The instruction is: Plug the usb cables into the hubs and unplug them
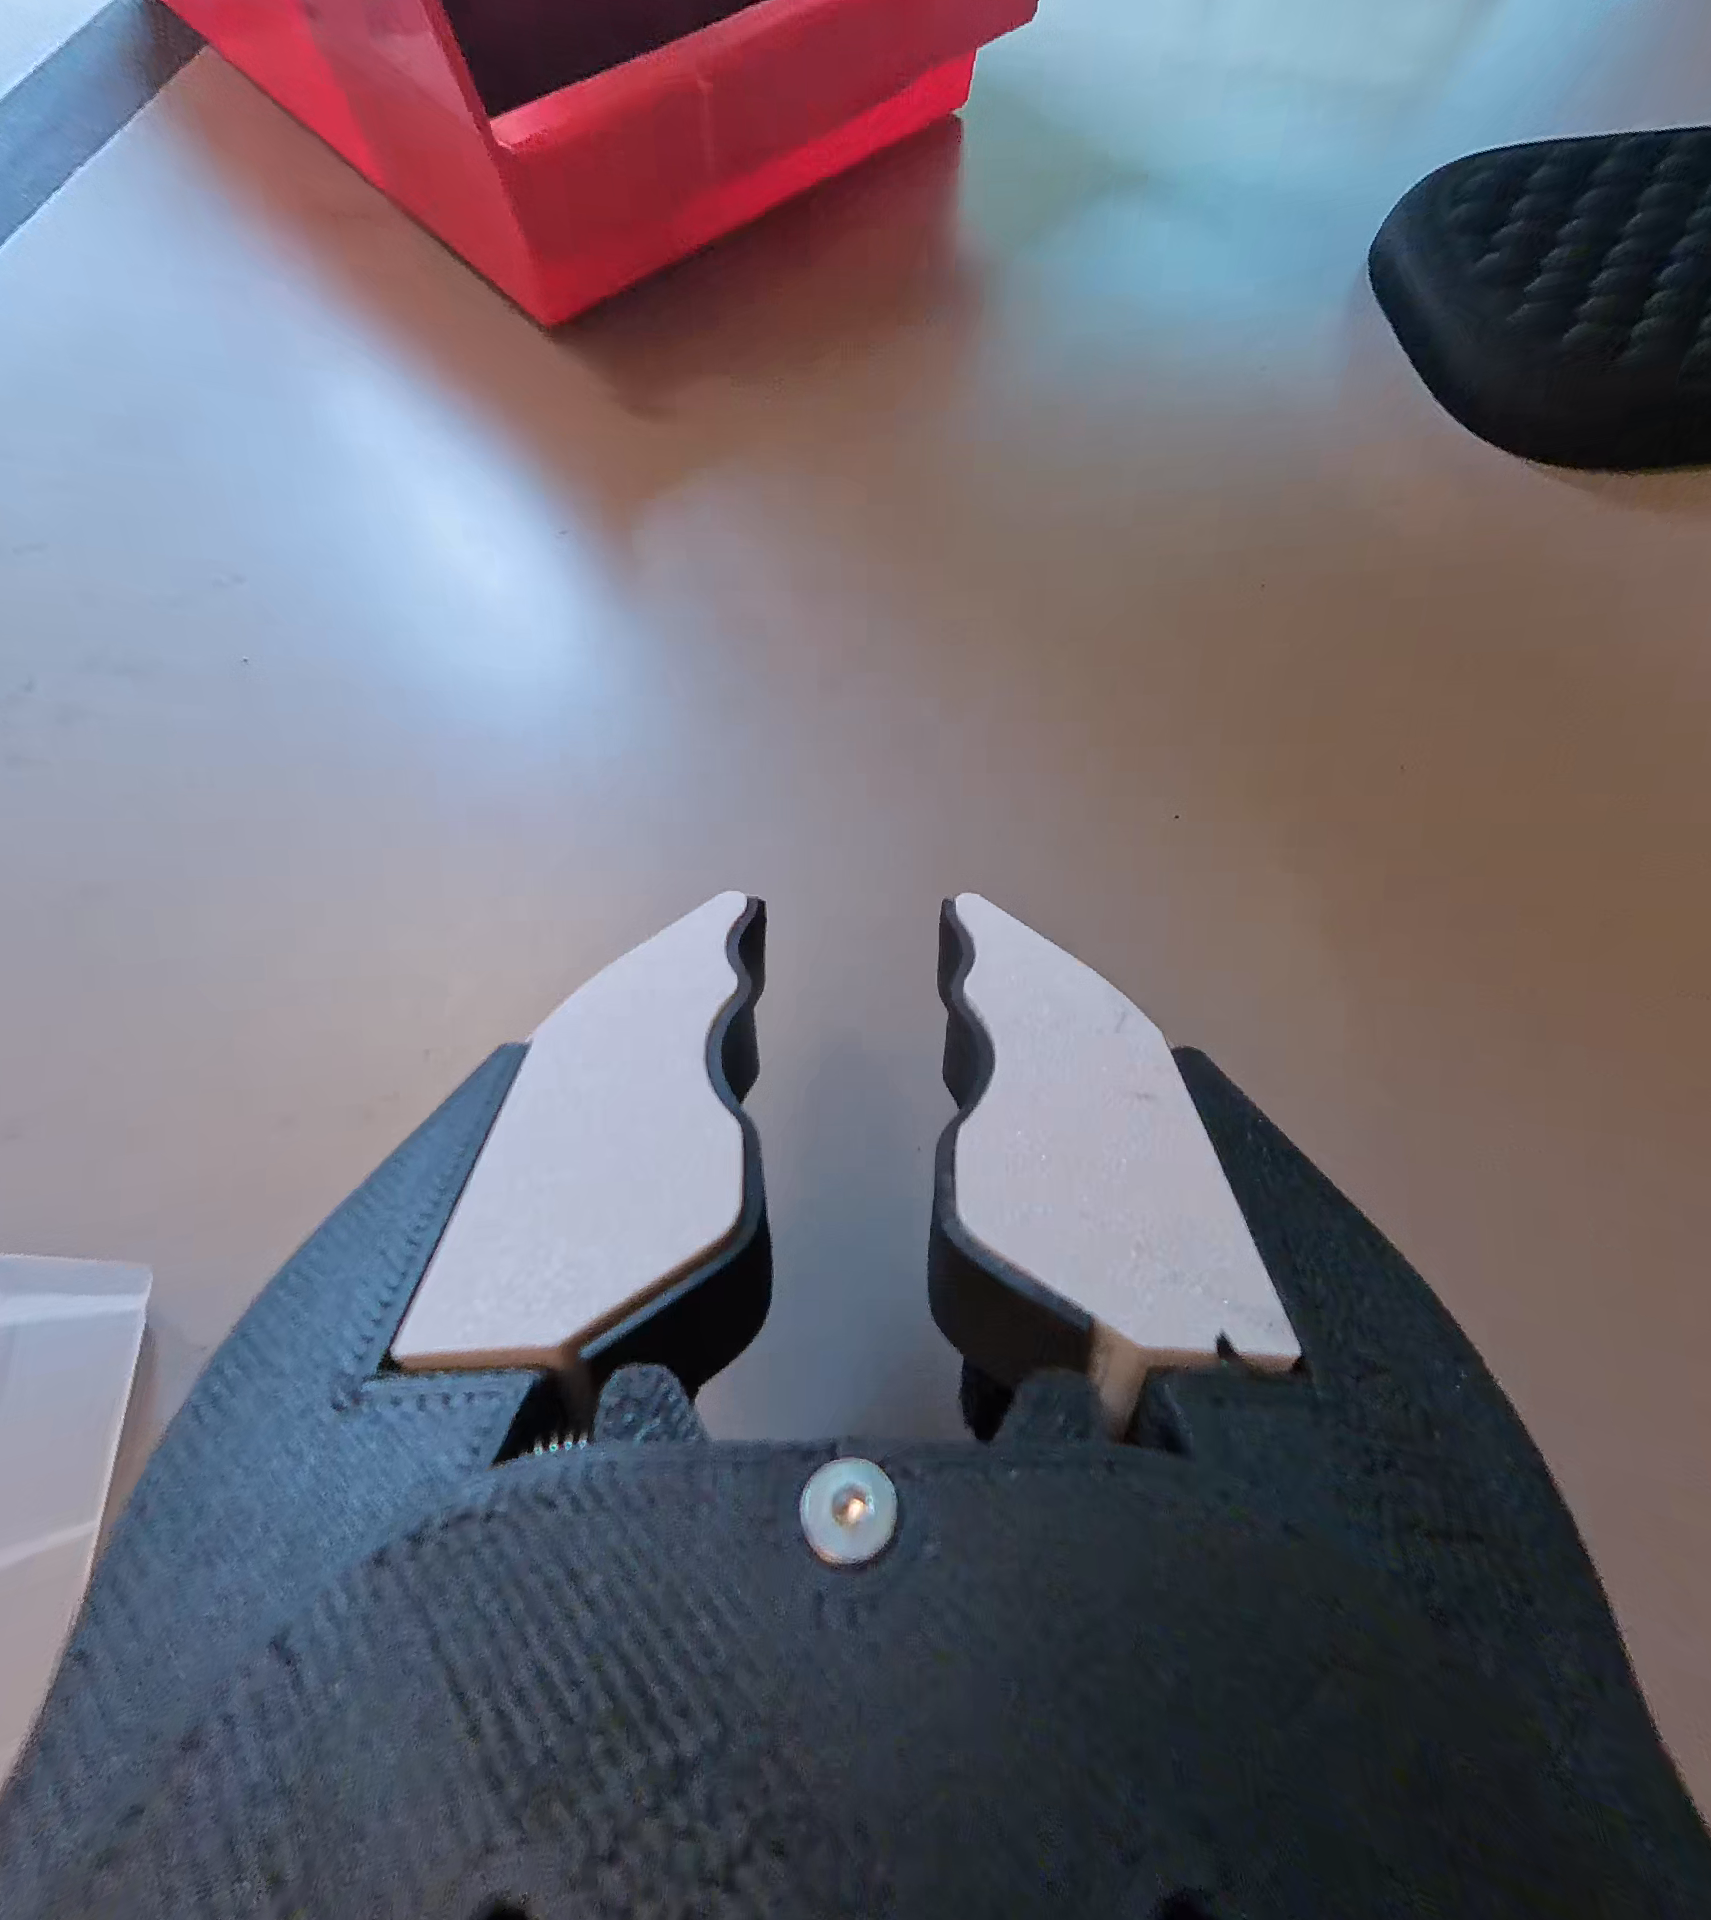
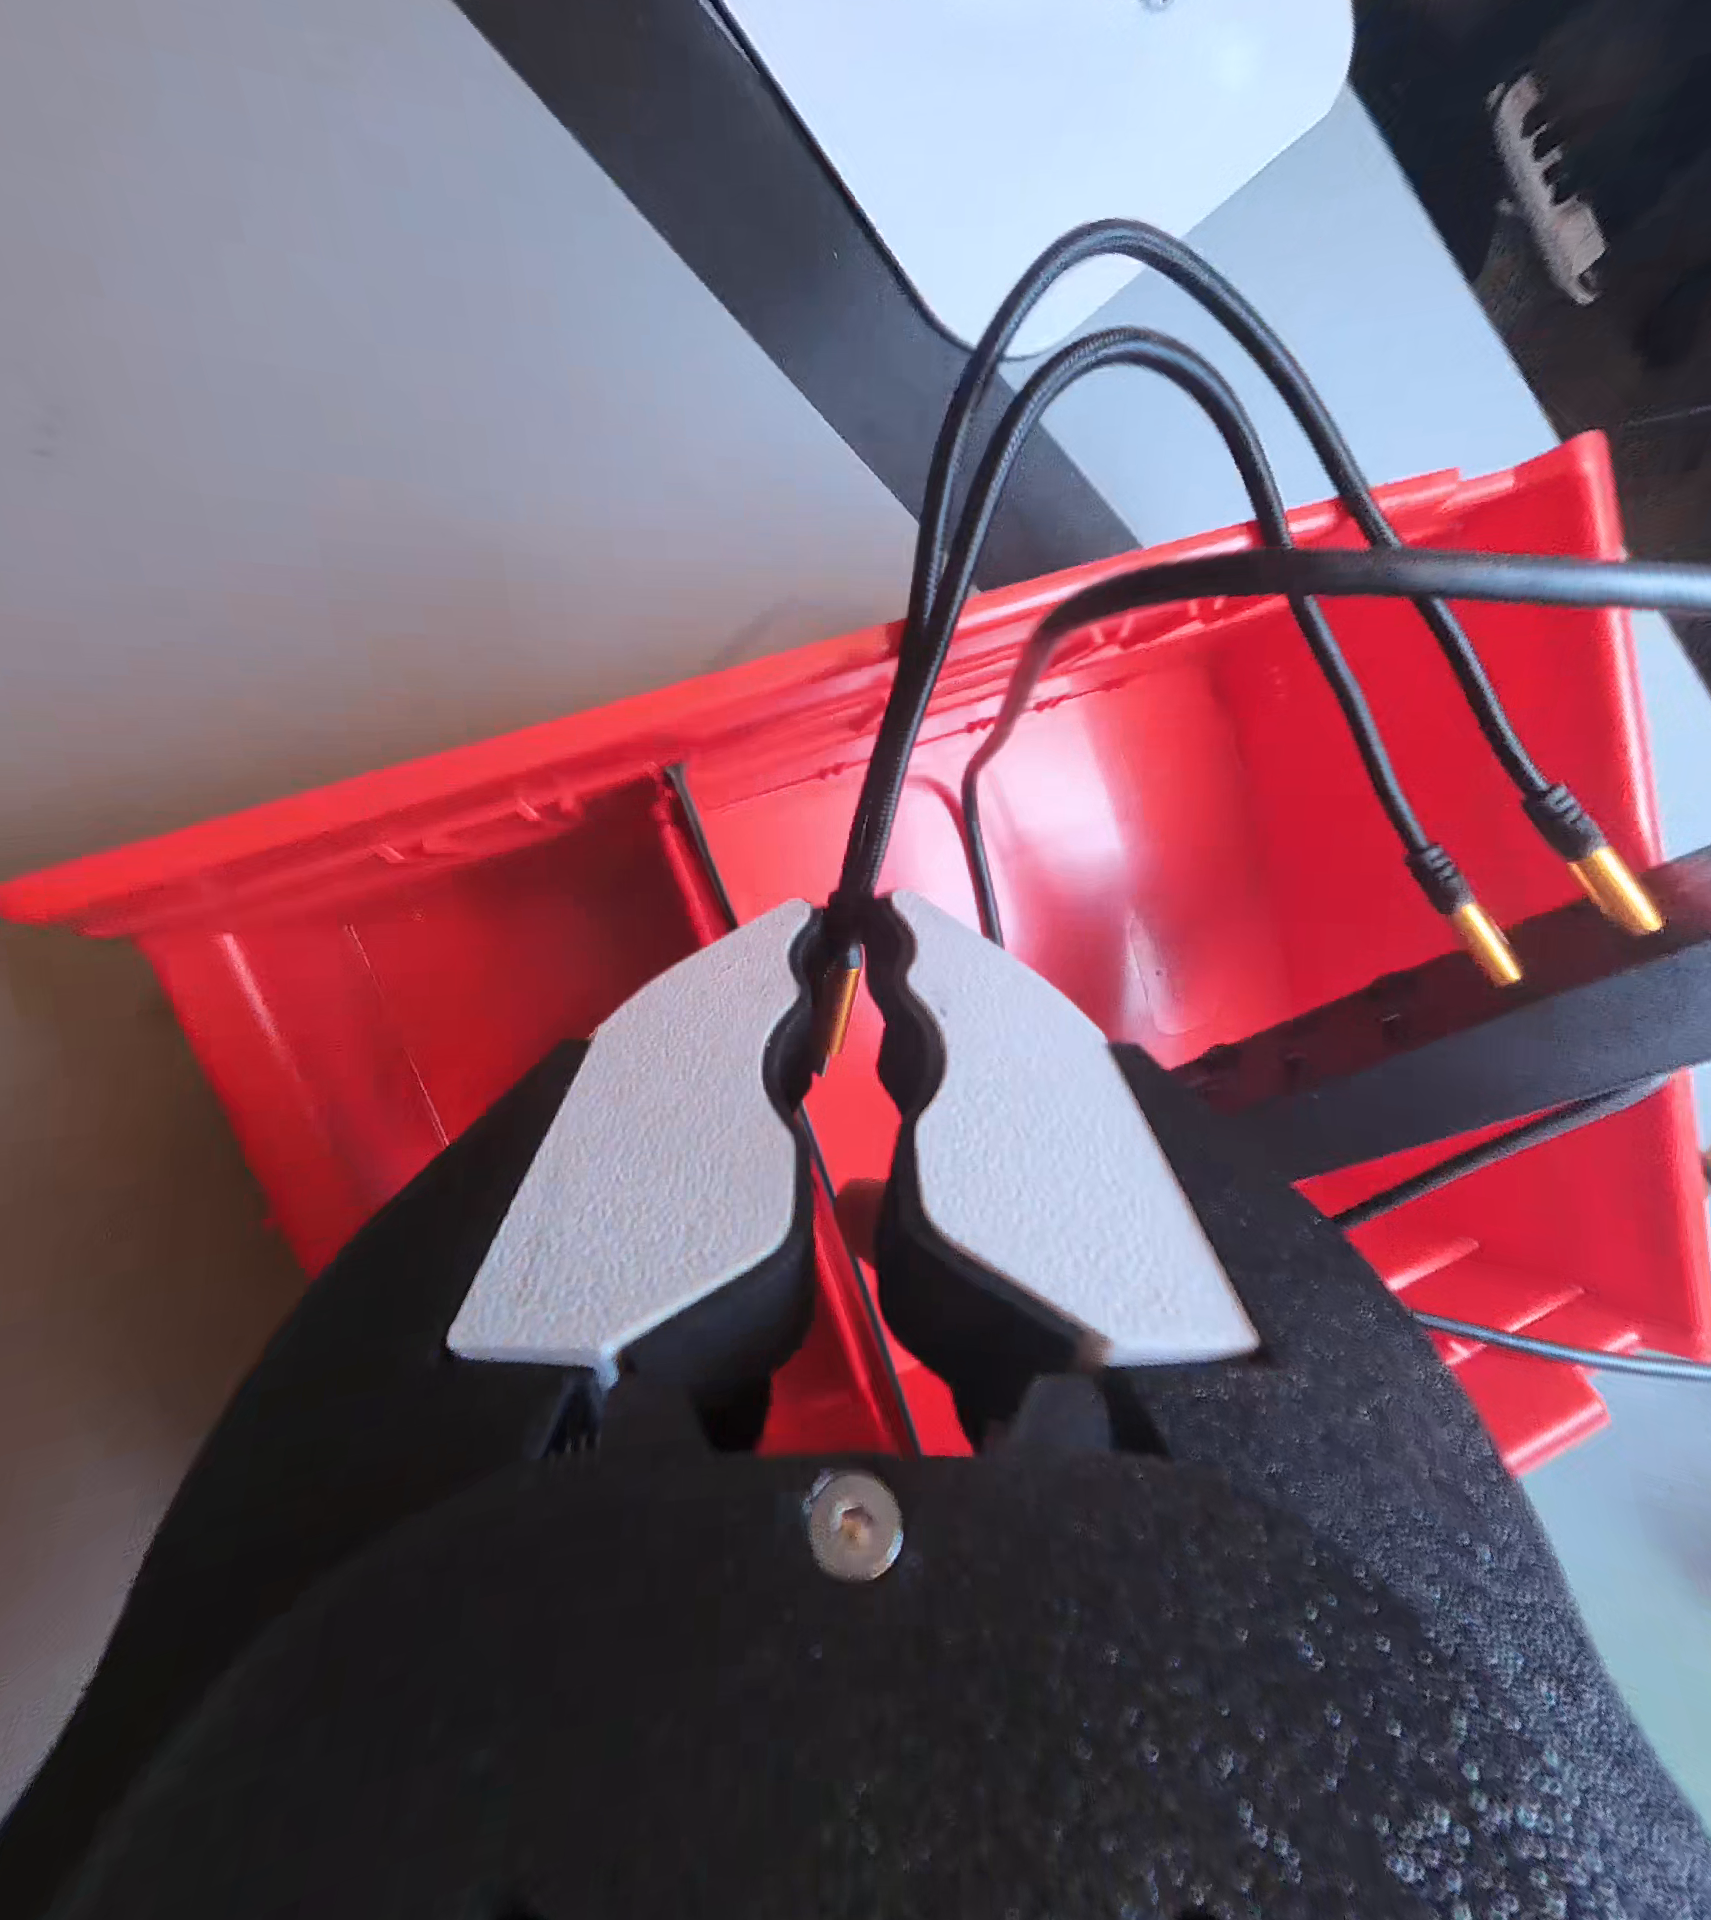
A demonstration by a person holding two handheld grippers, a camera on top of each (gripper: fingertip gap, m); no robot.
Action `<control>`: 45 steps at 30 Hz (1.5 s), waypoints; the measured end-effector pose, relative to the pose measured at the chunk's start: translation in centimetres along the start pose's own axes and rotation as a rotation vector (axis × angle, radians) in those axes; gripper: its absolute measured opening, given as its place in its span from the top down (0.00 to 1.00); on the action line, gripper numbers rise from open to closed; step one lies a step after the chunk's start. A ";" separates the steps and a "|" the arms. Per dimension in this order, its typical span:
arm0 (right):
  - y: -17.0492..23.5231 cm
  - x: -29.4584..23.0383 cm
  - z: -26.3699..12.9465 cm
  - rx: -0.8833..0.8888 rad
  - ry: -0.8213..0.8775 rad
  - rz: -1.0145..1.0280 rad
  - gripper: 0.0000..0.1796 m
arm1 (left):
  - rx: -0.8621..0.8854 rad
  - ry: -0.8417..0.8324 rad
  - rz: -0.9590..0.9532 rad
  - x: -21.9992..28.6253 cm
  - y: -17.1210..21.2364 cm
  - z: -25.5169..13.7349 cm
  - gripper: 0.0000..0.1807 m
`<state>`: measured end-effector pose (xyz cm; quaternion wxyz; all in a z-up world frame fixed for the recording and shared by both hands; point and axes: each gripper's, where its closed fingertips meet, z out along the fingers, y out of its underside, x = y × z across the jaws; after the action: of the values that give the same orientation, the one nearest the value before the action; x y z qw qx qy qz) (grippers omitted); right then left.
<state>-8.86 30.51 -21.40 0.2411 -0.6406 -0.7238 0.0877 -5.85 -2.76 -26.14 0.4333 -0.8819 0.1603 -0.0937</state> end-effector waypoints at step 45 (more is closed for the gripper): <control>7.1 -16.6 -9.6 0.983 -0.020 0.157 0.85 | -0.469 -0.536 -0.642 -35.0 8.7 -14.3 0.76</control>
<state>2.89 13.85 -20.08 0.5003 -0.5029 -0.5484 0.4427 -44.51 -5.55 -25.26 0.1979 -0.9539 -0.2207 0.0468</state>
